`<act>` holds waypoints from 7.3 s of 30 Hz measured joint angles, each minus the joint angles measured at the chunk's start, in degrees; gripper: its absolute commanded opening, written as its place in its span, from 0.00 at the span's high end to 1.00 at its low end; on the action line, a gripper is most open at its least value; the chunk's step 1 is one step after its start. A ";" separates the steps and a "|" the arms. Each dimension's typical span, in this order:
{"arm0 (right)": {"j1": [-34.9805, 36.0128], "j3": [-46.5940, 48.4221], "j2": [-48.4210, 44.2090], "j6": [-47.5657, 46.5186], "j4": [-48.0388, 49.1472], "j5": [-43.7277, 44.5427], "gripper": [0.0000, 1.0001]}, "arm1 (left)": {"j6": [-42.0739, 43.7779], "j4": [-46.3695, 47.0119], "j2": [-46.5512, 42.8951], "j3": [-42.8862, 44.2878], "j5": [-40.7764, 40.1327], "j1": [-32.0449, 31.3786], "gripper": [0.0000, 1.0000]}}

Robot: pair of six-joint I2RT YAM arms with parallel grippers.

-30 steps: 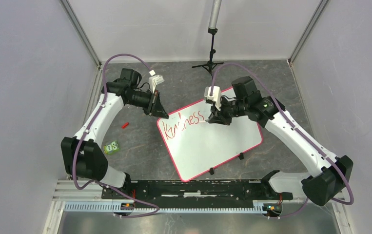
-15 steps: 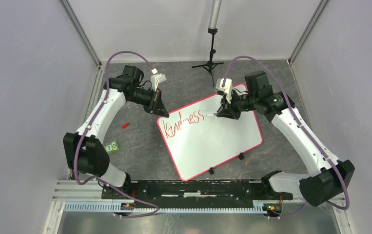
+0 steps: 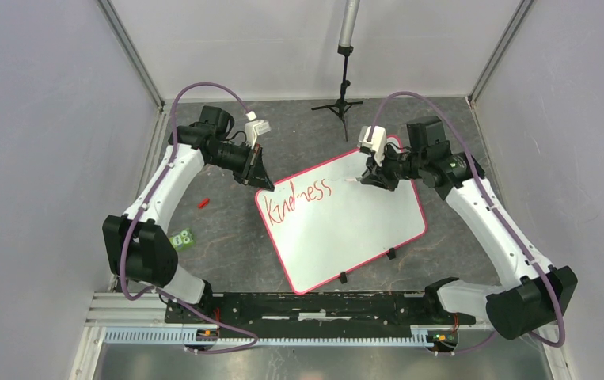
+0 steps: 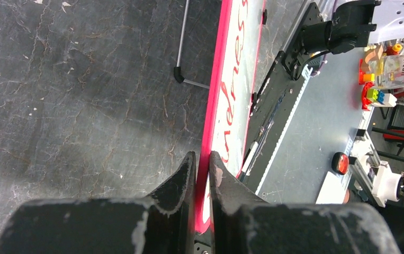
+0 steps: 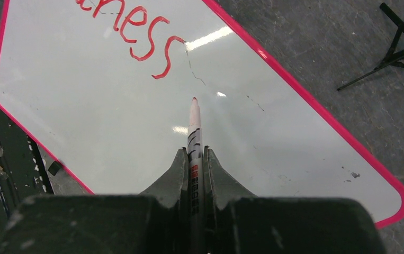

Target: Write a sentence on the whiteboard

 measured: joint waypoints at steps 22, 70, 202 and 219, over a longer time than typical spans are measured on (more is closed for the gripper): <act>0.00 -1.70 0.81 0.70 4.15 -1.38 1.00 | 9.68 -8.13 8.31 10.73 -0.79 -0.59 0.95; -4.37 1.14 1.22 -2.34 -1.29 -7.72 1.00 | 21.18 -19.23 13.07 10.03 8.22 -0.52 0.98; -1.22 -5.99 -1.29 -1.18 2.08 4.90 1.00 | 18.60 -17.20 12.98 8.52 8.44 -0.59 0.98; -2.14 -0.31 -0.44 -1.68 -0.50 5.75 1.00 | 18.25 -16.74 12.52 8.13 8.48 -0.59 0.98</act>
